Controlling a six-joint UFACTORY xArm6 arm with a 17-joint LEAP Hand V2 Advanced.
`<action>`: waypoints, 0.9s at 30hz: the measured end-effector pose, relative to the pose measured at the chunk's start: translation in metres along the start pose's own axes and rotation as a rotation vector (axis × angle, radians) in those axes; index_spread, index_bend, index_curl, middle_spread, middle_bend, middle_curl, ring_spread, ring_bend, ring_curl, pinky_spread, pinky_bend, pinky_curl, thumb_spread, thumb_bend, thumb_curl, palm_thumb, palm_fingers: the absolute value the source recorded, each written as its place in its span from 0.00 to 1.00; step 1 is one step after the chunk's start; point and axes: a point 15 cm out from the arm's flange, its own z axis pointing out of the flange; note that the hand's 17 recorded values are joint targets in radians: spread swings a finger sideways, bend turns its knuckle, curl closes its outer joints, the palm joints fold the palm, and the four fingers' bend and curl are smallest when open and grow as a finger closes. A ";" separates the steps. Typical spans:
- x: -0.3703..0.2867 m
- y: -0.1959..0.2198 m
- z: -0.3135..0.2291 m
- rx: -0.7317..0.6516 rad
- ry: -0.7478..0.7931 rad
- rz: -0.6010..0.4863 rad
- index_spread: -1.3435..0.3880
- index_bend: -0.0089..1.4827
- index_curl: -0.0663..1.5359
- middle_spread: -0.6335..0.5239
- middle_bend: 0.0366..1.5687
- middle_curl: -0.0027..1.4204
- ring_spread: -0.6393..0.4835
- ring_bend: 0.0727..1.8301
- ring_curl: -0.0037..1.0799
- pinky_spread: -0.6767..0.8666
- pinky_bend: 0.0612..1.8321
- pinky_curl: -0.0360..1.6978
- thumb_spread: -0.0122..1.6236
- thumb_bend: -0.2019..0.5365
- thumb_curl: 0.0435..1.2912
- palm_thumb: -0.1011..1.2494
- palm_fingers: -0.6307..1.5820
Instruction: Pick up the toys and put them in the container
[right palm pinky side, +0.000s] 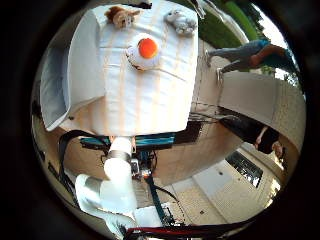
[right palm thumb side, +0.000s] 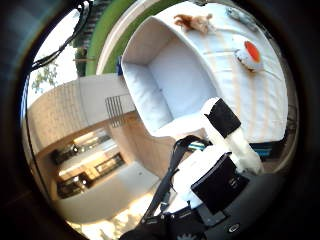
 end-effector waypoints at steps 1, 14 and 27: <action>0.012 -0.004 -0.006 0.004 0.015 0.018 0.68 0.13 0.27 0.61 0.08 0.20 0.83 0.09 0.30 0.70 0.16 0.16 0.79 0.25 0.25 0.63 0.34; 0.086 -0.094 0.019 -0.031 0.022 0.083 0.69 0.11 0.25 0.60 0.09 0.21 0.82 0.12 0.32 0.70 0.18 0.17 0.79 0.24 0.25 0.61 0.35; 0.075 -0.135 0.133 -0.041 0.034 0.050 0.72 0.10 0.22 0.59 0.09 0.22 0.81 0.16 0.33 0.71 0.23 0.18 0.76 0.24 0.26 0.56 0.37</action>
